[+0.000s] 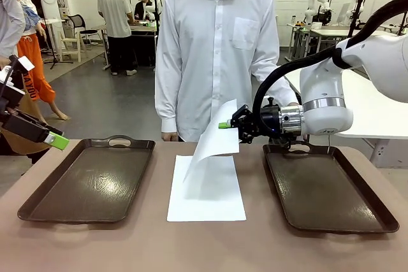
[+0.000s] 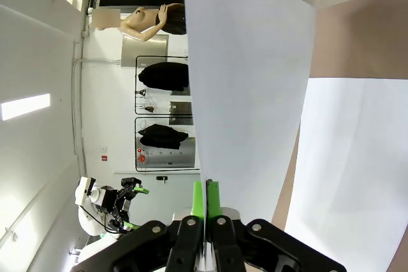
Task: Sort the A4 documents.
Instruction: Place the A4 Paper in the designated Handle tray.
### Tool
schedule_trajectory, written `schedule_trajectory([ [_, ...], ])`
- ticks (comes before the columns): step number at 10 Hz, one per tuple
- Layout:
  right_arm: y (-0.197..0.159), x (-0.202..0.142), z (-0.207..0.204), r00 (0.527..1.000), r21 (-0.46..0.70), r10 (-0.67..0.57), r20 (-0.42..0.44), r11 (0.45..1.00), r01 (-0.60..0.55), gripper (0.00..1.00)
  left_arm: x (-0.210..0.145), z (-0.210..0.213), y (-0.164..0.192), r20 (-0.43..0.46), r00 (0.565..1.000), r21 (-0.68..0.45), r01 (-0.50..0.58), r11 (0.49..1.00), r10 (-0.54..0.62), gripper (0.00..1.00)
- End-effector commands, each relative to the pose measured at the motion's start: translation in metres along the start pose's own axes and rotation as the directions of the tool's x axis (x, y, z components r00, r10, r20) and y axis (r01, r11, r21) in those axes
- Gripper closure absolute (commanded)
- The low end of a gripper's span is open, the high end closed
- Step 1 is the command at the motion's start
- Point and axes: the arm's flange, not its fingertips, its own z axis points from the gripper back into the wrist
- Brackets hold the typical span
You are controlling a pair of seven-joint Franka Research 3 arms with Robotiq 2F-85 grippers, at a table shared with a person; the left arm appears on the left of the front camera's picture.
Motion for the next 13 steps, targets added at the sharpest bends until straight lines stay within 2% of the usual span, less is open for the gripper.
schedule_trajectory([
  [1,0.000,0.000,0.000,1.000,0.000,0.000,0.000,1.000,0.000,0.99,0.000,0.000,0.002,0.012,1.000,-0.015,0.018,1.000,-0.018,0.00],
  [2,0.018,-0.013,0.022,0.997,0.001,0.078,-0.005,0.997,-0.078,0.99,0.000,0.000,0.002,0.012,1.000,-0.015,0.018,1.000,-0.018,0.00],
  [4,0.033,-0.023,0.076,0.990,0.058,0.139,-0.031,0.989,-0.137,0.99,0.000,0.000,0.002,0.012,1.000,-0.015,0.018,1.000,-0.018,0.00],
  [6,0.035,-0.027,0.125,0.987,0.090,0.131,-0.092,0.988,-0.123,0.99,0.000,0.000,0.002,0.012,1.000,-0.015,0.018,1.000,-0.018,0.00],
  [8,0.030,-0.028,0.166,0.982,0.004,0.060,-0.182,0.998,-0.060,0.99,0.000,0.000,0.002,0.012,1.000,-0.015,0.018,1.000,-0.018,0.00],
  [10,0.022,-0.025,0.202,0.981,0.000,0.030,-0.191,1.000,-0.031,0.99,0.000,0.000,0.002,0.012,1.000,-0.015,0.018,1.000,-0.018,0.00],
  [13,0.013,-0.023,0.240,0.972,-0.037,0.080,-0.219,0.995,-0.090,0.99,0.000,0.000,0.002,0.012,1.000,-0.015,0.018,1.000,-0.018,0.00],
])
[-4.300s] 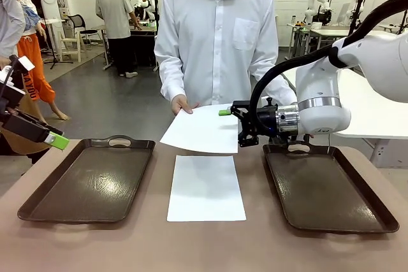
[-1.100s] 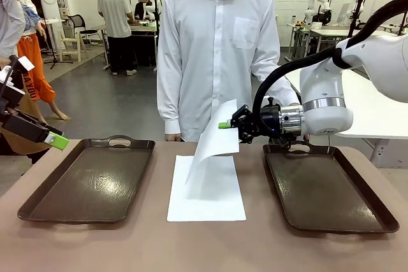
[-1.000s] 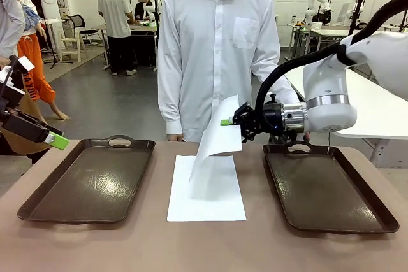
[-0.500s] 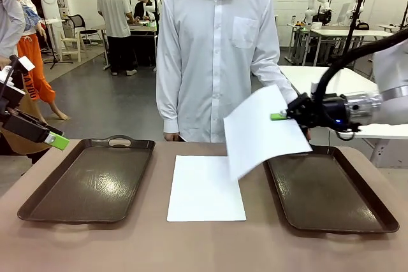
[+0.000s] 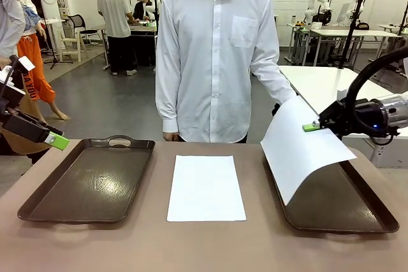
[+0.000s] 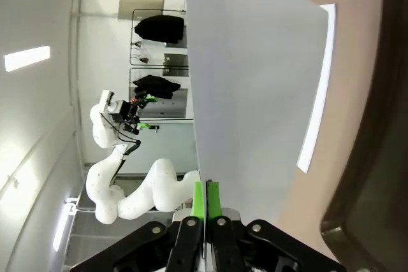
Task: Sort the A4 documents.
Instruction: Place the A4 Paper in the designated Handle tray.
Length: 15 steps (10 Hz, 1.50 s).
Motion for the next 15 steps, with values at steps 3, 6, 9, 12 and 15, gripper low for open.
schedule_trajectory([
  [3,-0.036,0.010,0.031,0.997,0.007,0.054,-0.048,0.999,-0.054,0.99,0.000,0.000,0.002,0.015,1.000,-0.015,0.017,1.000,-0.017,0.00],
  [6,-0.061,0.016,0.036,0.999,0.009,0.029,-0.015,1.000,-0.029,0.99,0.000,0.000,0.002,0.015,1.000,-0.015,0.017,1.000,-0.017,0.00],
  [9,-0.093,0.014,0.043,0.998,0.018,-0.062,0.021,0.998,0.061,0.99,0.000,0.000,0.002,0.015,1.000,-0.015,0.017,1.000,-0.017,0.00],
  [12,-0.114,0.001,0.061,0.991,-0.008,-0.124,0.059,0.992,0.125,0.99,0.000,0.000,0.002,0.015,1.000,-0.015,0.017,1.000,-0.017,0.00],
  [15,-0.133,-0.004,0.059,0.985,-0.088,-0.164,0.056,0.982,0.169,0.99,0.000,0.000,0.002,0.015,1.000,-0.015,0.017,1.000,-0.017,0.00],
])
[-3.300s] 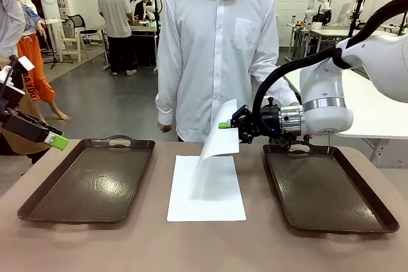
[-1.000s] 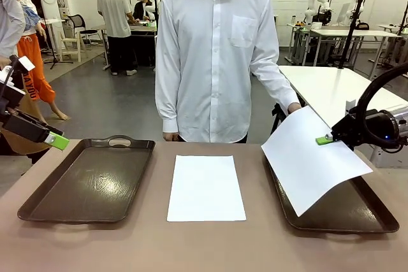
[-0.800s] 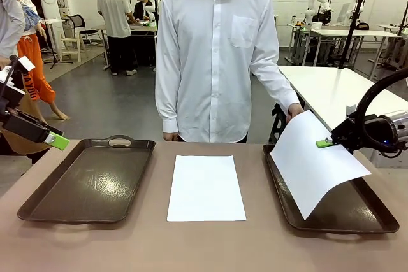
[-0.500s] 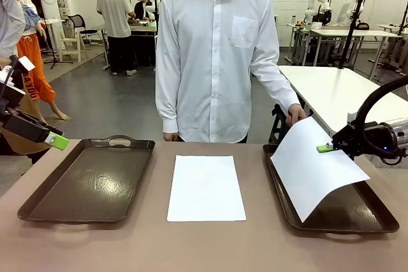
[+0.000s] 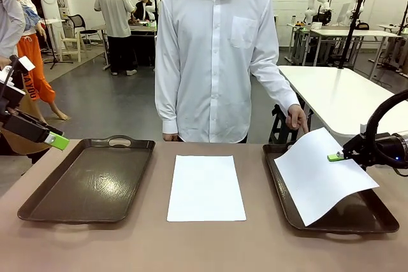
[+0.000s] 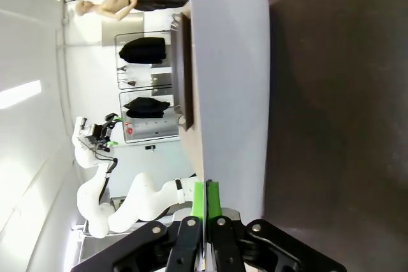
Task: Sort the A4 documents.
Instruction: Place the A4 Paper in the designated Handle tray.
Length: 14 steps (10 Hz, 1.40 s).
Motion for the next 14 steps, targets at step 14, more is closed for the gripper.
schedule_trajectory([
  [14,-0.003,0.008,-0.013,0.996,-0.386,-0.055,0.066,0.920,0.076,0.89,0.000,0.000,0.002,0.015,1.000,-0.015,0.017,1.000,-0.017,0.00],
])
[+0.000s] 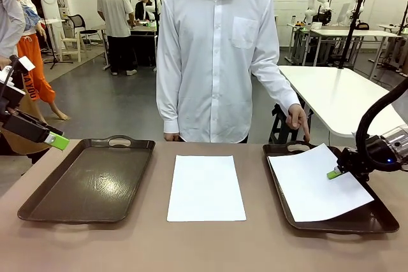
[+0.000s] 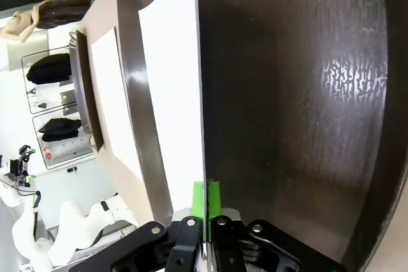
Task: Sort the A4 documents.
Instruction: Place the A4 Paper in the designated Handle tray.
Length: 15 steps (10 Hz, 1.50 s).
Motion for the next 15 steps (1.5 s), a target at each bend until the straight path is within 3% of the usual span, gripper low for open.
schedule_trajectory([
  [1,0.009,-0.011,0.000,0.999,-0.013,-0.015,0.041,1.000,0.016,0.81,0.000,0.000,0.002,0.015,1.000,-0.015,0.017,1.000,-0.017,0.00],
  [6,0.027,-0.017,0.009,0.999,-0.094,0.014,0.034,0.996,-0.011,0.33,0.000,0.000,0.002,0.015,1.000,-0.015,0.017,1.000,-0.017,0.00],
  [9,0.033,-0.023,0.016,1.000,-0.274,-0.024,0.004,0.961,0.024,0.06,0.000,0.000,0.002,0.015,1.000,-0.015,0.017,1.000,-0.017,0.00],
  [10,0.034,-0.025,0.018,1.000,-0.287,-0.025,0.005,0.958,0.025,0.00,0.000,0.000,0.002,0.015,1.000,-0.015,0.017,1.000,-0.017,0.00],
  [15,0.053,-0.030,0.029,0.999,-0.303,0.032,0.037,0.953,-0.019,0.00,0.000,0.000,0.002,0.015,1.000,-0.015,0.017,1.000,-0.017,0.00],
])
